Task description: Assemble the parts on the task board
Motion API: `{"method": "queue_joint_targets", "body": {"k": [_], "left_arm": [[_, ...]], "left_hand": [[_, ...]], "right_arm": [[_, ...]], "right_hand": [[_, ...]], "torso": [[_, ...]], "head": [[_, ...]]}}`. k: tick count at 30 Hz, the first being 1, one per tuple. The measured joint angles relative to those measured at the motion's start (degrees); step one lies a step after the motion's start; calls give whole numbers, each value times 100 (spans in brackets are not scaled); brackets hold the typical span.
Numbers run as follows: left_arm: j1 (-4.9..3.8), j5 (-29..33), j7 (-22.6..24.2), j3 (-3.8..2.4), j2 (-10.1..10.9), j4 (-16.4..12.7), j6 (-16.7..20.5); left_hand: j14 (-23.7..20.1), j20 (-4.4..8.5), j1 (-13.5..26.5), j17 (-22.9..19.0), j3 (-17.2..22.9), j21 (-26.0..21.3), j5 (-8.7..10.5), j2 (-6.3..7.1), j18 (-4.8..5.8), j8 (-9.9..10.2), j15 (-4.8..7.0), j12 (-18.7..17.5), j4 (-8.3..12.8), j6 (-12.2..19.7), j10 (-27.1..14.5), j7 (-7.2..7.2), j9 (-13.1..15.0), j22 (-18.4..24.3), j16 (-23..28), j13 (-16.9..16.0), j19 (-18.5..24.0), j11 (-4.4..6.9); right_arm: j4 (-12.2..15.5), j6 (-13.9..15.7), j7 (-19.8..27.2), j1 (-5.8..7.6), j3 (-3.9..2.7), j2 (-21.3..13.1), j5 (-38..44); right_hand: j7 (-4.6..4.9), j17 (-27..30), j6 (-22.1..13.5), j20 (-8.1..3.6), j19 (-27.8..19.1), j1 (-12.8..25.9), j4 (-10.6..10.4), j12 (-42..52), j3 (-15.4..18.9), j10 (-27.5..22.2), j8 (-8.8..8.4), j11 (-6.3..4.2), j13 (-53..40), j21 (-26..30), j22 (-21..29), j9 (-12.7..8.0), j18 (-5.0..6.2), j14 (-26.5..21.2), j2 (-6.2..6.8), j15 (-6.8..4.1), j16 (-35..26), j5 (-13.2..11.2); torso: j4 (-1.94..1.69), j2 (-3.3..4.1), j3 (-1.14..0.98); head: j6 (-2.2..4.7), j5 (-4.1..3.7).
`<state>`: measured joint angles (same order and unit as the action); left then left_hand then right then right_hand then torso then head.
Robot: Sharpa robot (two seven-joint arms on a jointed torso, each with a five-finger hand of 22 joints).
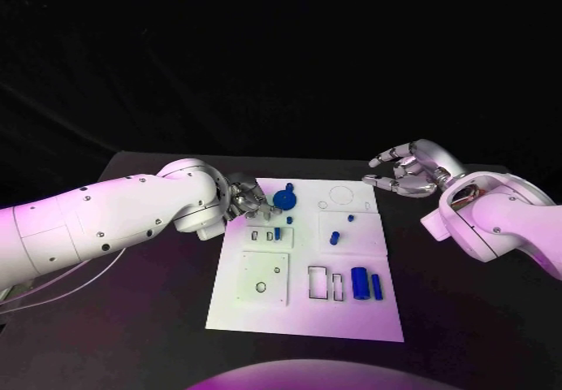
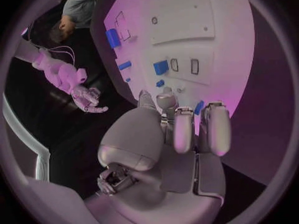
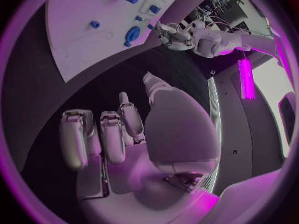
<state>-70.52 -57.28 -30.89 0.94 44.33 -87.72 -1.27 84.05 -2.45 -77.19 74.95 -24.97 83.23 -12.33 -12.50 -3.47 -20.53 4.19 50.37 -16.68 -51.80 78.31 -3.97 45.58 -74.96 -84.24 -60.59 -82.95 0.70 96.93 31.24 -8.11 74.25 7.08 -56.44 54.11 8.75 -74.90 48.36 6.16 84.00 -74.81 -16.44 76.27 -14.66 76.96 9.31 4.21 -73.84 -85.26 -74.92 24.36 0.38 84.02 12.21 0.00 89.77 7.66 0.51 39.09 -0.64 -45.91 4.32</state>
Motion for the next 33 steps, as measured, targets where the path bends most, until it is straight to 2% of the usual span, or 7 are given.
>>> {"method": "queue_joint_targets", "body": {"k": [2, 8, 13, 22, 27, 29, 33], "left_arm": [[-18, -22, -124, 7, -42, 6, -101], [-48, -36, -342, 27, -130, 29, -307], [-70, -36, -457, 44, -184, 48, -426], [-91, -41, -624, 78, -292, 83, -672], [-96, -49, -666, 92, -341, 112, -750], [-97, -60, -678, 101, -365, 131, -774], [-98, -81, -692, 121, -420, 166, -806]], "left_hand": [[0, 8, 0, 0, 0, 74, 0, 0, 86, 0, 0, 92, 0, 0, 0, 0, 13, 0, -71, -74, -74, 0], [0, 17, 23, 0, 0, 192, 0, -23, 88, 0, 0, 270, 0, 0, 0, 0, 56, 0, -180, -210, -81, 0], [0, 17, 368, -1, 0, 258, 254, -24, 88, 0, 0, 333, 0, -59, 0, 25, 154, 1, -234, -282, -81, 0], [0, 18, 408, -1, 0, 285, 288, -29, 88, 0, 0, 333, 0, -64, 0, 21, 178, 1, -267, -285, -80, 0], [0, 18, 408, -2, 0, 304, 147, -29, 87, 0, 0, 353, 0, -64, 0, 20, 237, 2, -267, -297, -80, 0], [0, 18, 408, -2, 0, 304, 91, -29, 167, 0, 0, 359, 0, -84, 1, 41, 256, 2, -267, -303, -80, 0], [0, 18, 408, -2, 0, 304, -82, -29, 177, 0, -1, 360, 0, -84, 1, 41, 303, 2, -290, -310, -80, 0]], "right_arm": [[-31, -21, -7, 1, 1, 1, -26], [-104, -58, -28, 3, 1, 12, -69], [-129, -72, -52, 3, 1, 21, -76], [-195, -100, -137, 4, 2, 33, -64], [-212, -112, -177, 4, 2, 44, -56], [-216, -117, -193, 4, 2, 48, -54], [-224, -125, -213, 4, 2, 59, -50]], "right_hand": [[0, 0, 0, 0, 0, 0, 0, 0, 0, 0, 0, 0, 0, 0, 0, 0, 0, 0, 0, 0, 0, 0], [0, 0, 0, 0, 0, 0, 0, 0, 0, 0, 0, 0, 0, 0, 1, 0, 0, 0, 0, 0, 0, 0], [0, 0, 0, 0, 0, -26, 16, 0, -15, 0, 0, 0, 9, 0, 1, 0, 0, 0, -25, 0, 0, 24], [0, 0, 0, 0, 0, -31, 16, 0, -15, 0, 21, 0, 22, 30, 1, 0, 0, 0, -30, 0, 0, 23], [0, 0, 0, 0, 0, -31, 16, 0, -15, 0, 21, 0, 22, 29, 1, 0, 0, 0, -30, 0, 0, 23], [0, -3, 0, 0, 0, -31, 16, 0, -15, 0, 21, 0, 27, 29, 2, 0, 0, 0, -30, 0, 0, 23], [0, -4, 0, 0, 0, -31, 16, -23, -15, 0, 21, 0, 27, 29, 1, 1, 0, 0, -30, 0, 0, 45]], "torso": [[2, 0, -2], [2, 9, -6], [-7, 14, -3], [-16, 13, 12], [-10, 12, 13], [-10, 11, 14], [-9, 11, 13]], "head": [[-12, 4], [-23, 7], [-43, 1], [-75, 12], [-83, 15], [-87, 15], [-94, 10]]}}
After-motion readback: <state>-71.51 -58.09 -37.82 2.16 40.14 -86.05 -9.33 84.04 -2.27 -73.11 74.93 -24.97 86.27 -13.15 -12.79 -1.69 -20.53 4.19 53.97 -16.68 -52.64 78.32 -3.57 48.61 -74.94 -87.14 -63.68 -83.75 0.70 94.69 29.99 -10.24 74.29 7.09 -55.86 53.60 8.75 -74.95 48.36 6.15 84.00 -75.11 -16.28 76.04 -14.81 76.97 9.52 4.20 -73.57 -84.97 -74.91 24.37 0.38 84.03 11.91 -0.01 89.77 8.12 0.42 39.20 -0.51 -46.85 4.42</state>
